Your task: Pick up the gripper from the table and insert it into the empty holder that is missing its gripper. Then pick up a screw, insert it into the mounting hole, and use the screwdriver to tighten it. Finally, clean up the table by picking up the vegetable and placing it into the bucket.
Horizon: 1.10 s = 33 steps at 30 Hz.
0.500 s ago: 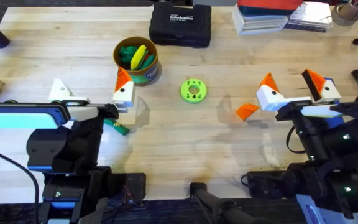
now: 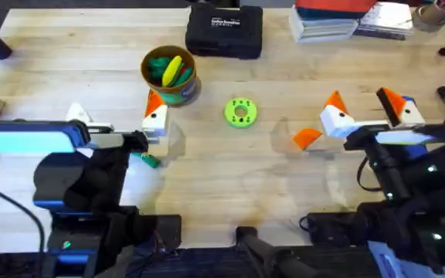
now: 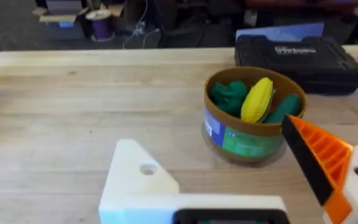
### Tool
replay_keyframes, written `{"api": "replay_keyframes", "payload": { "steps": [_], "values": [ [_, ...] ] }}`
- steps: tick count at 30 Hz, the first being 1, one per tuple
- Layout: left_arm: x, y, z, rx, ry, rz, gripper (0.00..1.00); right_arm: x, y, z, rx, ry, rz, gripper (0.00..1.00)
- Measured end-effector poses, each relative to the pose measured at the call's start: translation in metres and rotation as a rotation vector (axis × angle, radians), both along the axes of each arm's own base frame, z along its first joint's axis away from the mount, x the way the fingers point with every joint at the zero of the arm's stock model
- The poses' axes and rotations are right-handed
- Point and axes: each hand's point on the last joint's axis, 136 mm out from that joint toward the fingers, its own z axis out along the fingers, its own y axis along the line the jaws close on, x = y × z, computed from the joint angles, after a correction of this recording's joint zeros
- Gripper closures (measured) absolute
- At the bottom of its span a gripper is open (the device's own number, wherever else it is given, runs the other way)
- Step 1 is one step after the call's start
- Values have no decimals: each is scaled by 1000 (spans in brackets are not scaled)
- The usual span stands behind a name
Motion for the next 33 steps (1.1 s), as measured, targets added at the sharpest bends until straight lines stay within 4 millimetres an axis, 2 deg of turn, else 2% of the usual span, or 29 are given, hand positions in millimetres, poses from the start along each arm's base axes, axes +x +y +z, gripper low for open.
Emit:
{"api": "replay_keyframes", "payload": {
  "steps": [2,5,9,14,18,23,28,29,33],
  "values": [
    [-7,4,0,-10,72,27,15,-5,0,-1,14,56,-2,7],
    [-21,11,24,-33,136,71,15,-15,0,7,28,139,-5,7],
    [-42,15,60,-45,268,102,15,-30,0,49,35,187,-6,7],
    [-62,15,77,-42,534,112,15,-41,5,96,42,251,20,7],
    [-59,-3,78,-86,668,19,15,-38,8,113,46,270,36,7],
    [-57,-45,58,-246,842,-175,15,-39,10,111,49,286,46,7],
    [-63,-56,42,-310,967,-208,14,-39,10,111,49,286,47,7],
    [-63,-56,41,-314,979,-206,49,-39,10,111,49,285,47,7],
    [-60,-57,38,-306,993,-215,640,-39,10,111,49,286,47,7]
  ]
}}
